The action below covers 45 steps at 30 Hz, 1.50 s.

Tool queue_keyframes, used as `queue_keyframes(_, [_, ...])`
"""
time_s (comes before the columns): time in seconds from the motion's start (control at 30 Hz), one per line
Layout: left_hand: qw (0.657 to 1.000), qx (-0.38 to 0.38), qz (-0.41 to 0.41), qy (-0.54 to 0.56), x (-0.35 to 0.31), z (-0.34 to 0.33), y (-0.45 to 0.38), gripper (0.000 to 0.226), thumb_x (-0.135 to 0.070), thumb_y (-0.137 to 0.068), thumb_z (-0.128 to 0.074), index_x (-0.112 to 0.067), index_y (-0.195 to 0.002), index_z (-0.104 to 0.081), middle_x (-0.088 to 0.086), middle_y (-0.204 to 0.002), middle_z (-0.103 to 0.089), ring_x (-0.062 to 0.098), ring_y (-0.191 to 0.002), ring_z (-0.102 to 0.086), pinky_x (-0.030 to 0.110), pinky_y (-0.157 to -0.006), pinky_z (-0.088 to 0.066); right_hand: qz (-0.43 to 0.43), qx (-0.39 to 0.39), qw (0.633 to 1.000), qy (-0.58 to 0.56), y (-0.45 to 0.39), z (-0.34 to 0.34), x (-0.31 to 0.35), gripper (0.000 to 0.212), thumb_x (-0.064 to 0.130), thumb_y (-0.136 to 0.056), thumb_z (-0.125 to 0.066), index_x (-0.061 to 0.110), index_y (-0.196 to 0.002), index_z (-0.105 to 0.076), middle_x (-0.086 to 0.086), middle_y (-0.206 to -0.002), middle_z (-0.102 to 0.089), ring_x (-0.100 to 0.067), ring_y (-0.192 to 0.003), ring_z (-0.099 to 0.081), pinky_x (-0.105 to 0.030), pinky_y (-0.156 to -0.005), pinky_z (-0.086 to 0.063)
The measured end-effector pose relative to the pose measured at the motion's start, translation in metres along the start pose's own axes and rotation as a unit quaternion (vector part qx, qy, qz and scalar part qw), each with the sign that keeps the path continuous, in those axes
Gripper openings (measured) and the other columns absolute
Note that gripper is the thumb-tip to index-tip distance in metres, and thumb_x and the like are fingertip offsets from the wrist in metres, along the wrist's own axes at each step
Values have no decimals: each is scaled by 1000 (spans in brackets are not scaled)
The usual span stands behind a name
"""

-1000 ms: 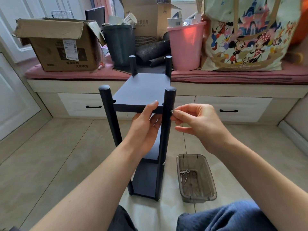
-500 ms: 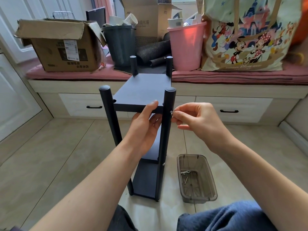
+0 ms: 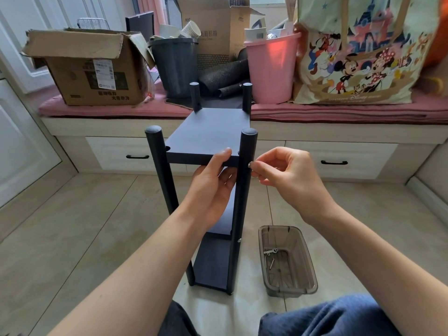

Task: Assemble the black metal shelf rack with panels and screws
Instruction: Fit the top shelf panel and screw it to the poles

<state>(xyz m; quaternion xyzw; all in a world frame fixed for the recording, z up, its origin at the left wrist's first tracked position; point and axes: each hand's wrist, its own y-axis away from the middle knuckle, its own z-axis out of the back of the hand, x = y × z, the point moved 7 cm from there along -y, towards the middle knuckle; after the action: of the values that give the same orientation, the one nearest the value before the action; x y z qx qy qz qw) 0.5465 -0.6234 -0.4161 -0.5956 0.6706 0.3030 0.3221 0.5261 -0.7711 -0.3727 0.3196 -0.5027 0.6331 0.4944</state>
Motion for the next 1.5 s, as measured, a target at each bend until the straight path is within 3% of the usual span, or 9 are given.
queue_keyframes(0.17, [1000,0,5,7,1,1,-1,27,-18,-92,-62,-2,-114,-60,20,-113,-63,22,-95,-66,32,-95,-55,-6,-9,1000,3,0,2,-1,22,24,-85,-77,21,-103,-66,1,-93,-72,-14,-90,-70,-42,-86,-58])
queue_keyframes(0.37, [1000,7,8,20,-1,3,-1,21,-19,-88,-64,-5,-103,-64,14,-101,-67,20,-90,-66,30,-92,-56,-40,121,989,-78,-5,-18,-6,52,16,-98,-60,40,-140,-44,-2,-128,-61,-10,-113,-64,-43,-103,-50])
queue_keyframes(0.57, [1000,21,11,19,-5,5,1,35,-22,-81,-67,-3,-109,-63,17,-106,-67,21,-93,-67,32,-94,-55,-56,187,966,-167,-11,-29,-13,59,4,-99,-53,31,-149,-35,-13,-135,-60,-26,-134,-49,-55,-112,-38])
queue_keyframes(0.77, [999,19,16,21,-8,11,4,28,-24,-79,-68,-5,-101,-67,11,-94,-72,18,-85,-71,28,-86,-59,-61,189,959,-204,-15,-35,-15,55,-3,-96,-54,18,-145,-44,-22,-132,-58,-35,-121,-59,-50,-110,-43])
queue_keyframes(0.87, [1000,21,15,10,-11,12,7,32,-26,-80,-68,-6,-105,-67,12,-97,-73,18,-89,-72,27,-86,-59,-67,191,948,-246,-18,-38,-15,55,-8,-93,-56,13,-142,-47,-23,-127,-62,-31,-114,-64,-39,-103,-50])
queue_keyframes(1.0, [1000,15,20,0,-13,13,10,31,-27,-80,-68,-7,-103,-70,13,-102,-73,20,-95,-71,28,-91,-58,-79,216,924,-307,-20,-44,-13,60,-9,-87,-61,8,-143,-46,-23,-121,-63,-33,-112,-63,-38,-100,-50])
queue_keyframes(1.17, [1000,3,16,-14,-16,14,14,43,-28,-82,-67,-3,-118,-65,15,-112,-74,21,-102,-72,27,-88,-58,-96,232,900,-357,-22,-49,-13,70,-7,-78,-62,4,-144,-43,-16,-110,-68,-29,-102,-67,-32,-86,-52])
queue_keyframes(1.33, [997,-15,22,-67,-21,17,19,62,-29,-81,-66,3,-134,-57,19,-122,-70,27,-114,-68,37,-104,-51,-95,227,904,-351,-23,-48,-12,71,-5,-76,-63,4,-144,-44,-17,-112,-68,-31,-105,-66,-37,-91,-51])
queue_keyframes(1.5, [990,-27,17,-137,-28,20,25,27,-20,-97,-58,-4,-118,-66,12,-116,-74,22,-111,-70,41,-110,-44,-93,221,904,-354,-23,-48,-11,71,-7,-76,-61,2,-144,-43,-18,-111,-67,-31,-106,-66,-38,-97,-48])
